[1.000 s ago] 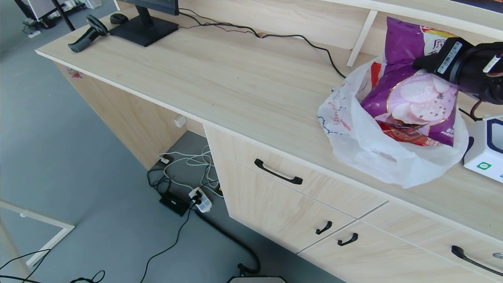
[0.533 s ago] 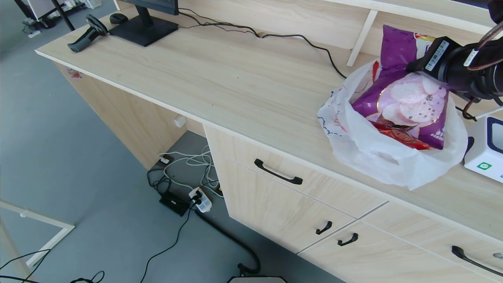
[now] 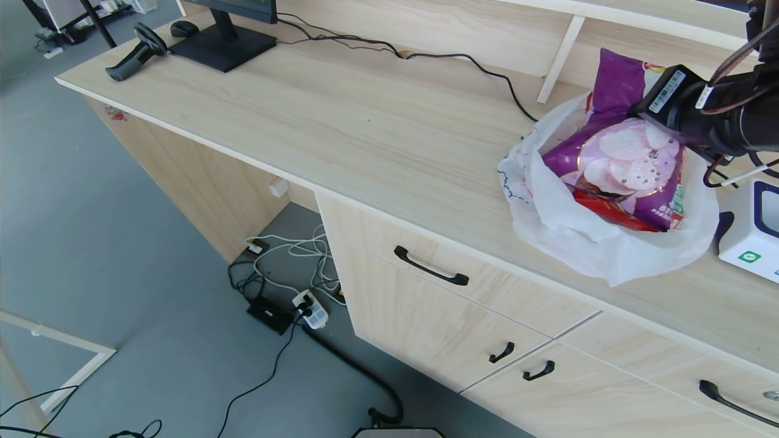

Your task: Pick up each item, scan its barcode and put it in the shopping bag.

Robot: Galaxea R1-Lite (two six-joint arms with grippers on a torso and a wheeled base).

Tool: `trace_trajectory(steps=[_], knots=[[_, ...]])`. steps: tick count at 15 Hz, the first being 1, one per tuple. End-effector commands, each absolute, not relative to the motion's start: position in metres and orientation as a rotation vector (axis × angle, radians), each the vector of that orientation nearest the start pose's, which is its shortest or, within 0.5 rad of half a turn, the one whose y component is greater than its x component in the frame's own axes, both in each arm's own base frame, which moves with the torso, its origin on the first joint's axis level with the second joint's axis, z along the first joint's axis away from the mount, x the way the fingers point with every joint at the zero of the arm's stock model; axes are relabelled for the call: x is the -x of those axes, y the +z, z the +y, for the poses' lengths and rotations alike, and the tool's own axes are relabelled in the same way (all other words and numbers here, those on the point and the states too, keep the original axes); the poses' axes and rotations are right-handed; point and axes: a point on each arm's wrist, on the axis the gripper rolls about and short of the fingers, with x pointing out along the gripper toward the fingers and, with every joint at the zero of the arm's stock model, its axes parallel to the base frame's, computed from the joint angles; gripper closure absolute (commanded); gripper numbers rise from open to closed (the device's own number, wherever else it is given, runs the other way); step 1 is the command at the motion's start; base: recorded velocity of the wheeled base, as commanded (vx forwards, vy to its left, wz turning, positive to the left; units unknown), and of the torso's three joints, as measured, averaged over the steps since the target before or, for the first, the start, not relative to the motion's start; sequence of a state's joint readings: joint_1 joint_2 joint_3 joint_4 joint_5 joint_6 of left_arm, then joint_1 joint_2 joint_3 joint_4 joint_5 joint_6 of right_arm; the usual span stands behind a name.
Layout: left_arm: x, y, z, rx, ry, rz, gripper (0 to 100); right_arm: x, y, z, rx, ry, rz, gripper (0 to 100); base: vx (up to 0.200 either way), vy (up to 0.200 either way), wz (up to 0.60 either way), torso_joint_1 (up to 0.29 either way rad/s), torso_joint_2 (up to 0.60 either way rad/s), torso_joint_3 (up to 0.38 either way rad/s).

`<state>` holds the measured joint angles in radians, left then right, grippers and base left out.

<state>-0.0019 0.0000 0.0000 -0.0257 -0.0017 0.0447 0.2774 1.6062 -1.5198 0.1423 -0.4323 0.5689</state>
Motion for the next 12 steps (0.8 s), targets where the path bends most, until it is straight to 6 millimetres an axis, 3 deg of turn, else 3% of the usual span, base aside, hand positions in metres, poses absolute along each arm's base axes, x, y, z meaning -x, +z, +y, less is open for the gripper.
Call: trace_trajectory(steps=[1,9,10,12], knots=[[0.023,0.078,0.0,-0.043,-0.004,-0.025,0,-0.297,0.337,0.064,-0.535,-0.278,0.138,100,0.0,0.0,0.0,0.0,0.0,0.0],[0.023,0.078,0.0,-0.041,-0.003,-0.025,0,-0.299,0.324,0.062,-0.531,-0.3,0.177,100,0.0,0.0,0.0,0.0,0.0,0.0],[0.023,0.078,0.0,-0.041,-0.003,-0.025,0,-0.299,0.322,0.061,-0.529,-0.304,0.182,0,0.0,0.0,0.0,0.0,0.0,0.0],[0.023,0.078,0.0,-0.043,-0.004,-0.023,0,-0.297,0.322,0.06,-0.531,-0.305,0.179,0,0.0,0.0,0.0,0.0,0.0,0.0]])
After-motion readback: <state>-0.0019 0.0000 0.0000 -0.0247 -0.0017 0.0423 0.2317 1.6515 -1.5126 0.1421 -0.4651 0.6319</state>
